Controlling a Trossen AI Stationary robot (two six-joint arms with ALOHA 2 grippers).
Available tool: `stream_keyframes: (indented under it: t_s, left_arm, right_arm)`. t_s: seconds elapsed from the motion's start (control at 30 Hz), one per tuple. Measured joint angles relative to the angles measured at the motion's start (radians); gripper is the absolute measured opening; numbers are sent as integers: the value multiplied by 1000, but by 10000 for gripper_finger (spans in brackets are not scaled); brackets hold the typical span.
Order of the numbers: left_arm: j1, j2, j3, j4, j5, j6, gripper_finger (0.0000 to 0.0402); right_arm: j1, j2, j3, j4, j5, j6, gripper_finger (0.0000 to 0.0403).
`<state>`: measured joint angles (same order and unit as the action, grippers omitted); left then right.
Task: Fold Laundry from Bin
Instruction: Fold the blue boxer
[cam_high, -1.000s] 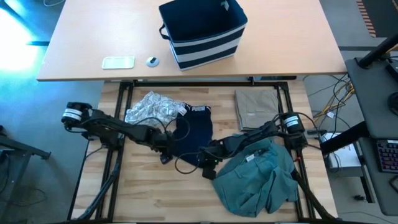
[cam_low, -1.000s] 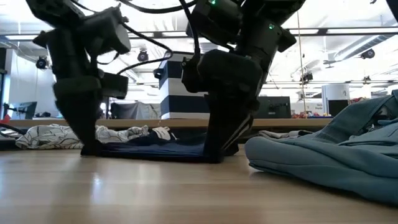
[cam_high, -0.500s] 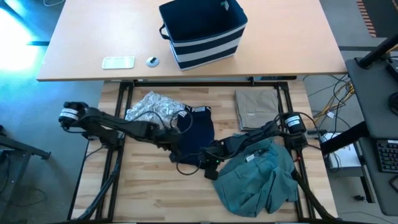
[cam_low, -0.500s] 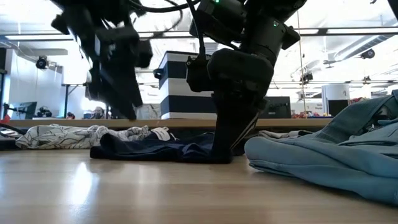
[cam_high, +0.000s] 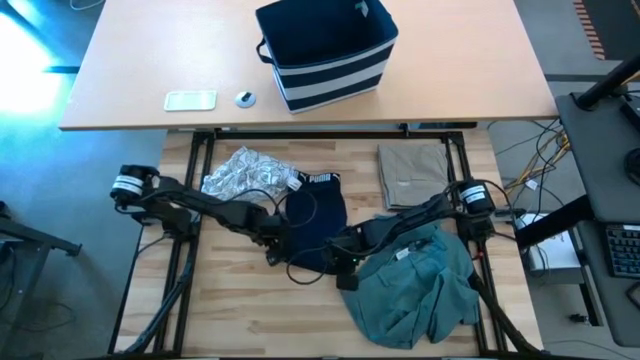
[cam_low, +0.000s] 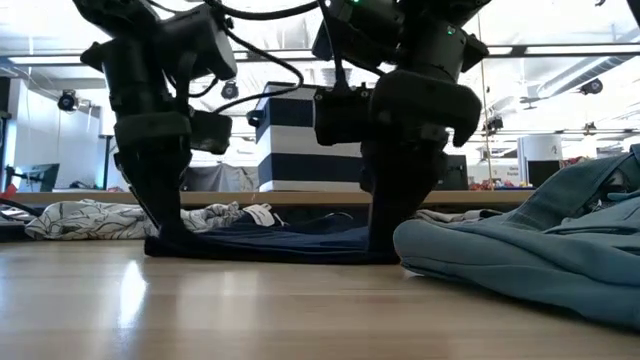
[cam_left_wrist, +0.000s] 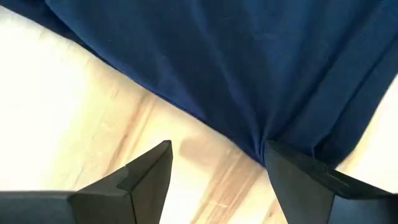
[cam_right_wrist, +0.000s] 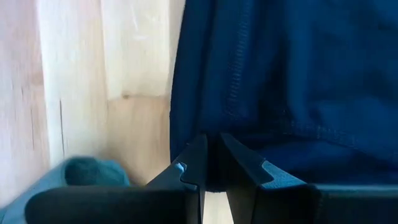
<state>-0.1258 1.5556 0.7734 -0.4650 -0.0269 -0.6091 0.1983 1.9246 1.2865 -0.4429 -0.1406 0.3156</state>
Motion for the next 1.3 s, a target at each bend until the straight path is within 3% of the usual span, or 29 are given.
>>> stream_keyframes:
  t_s: [0.23, 0.33, 0.53, 0.77, 0.87, 1.07, 1.3]
  left_arm:
    - [2, -60, 73, 4, 41, 11, 237]
    - [55, -93, 135, -33, 37, 34, 237]
    - [325, -98, 203, -60, 26, 60, 237]
    - [587, -41, 205, -54, 44, 72, 237]
    - [620, -14, 204, -41, 60, 81, 237]
    - [623, 9, 204, -33, 66, 82, 237]
    - [623, 9, 199, -32, 66, 78, 237]
  right_arm:
    - [-39, -108, 46, -8, -29, 22, 38]
    - [-68, -159, 48, -10, -36, 39, 43]
    - [-255, -237, 29, -6, -10, 114, 106]
    - [-536, -210, -21, -8, 35, 362, 202]
    - [-617, -165, -52, 38, 27, 447, 226]
    - [-668, -59, -65, 188, -113, 574, 235]
    - [-672, -8, -64, 241, -106, 637, 235]
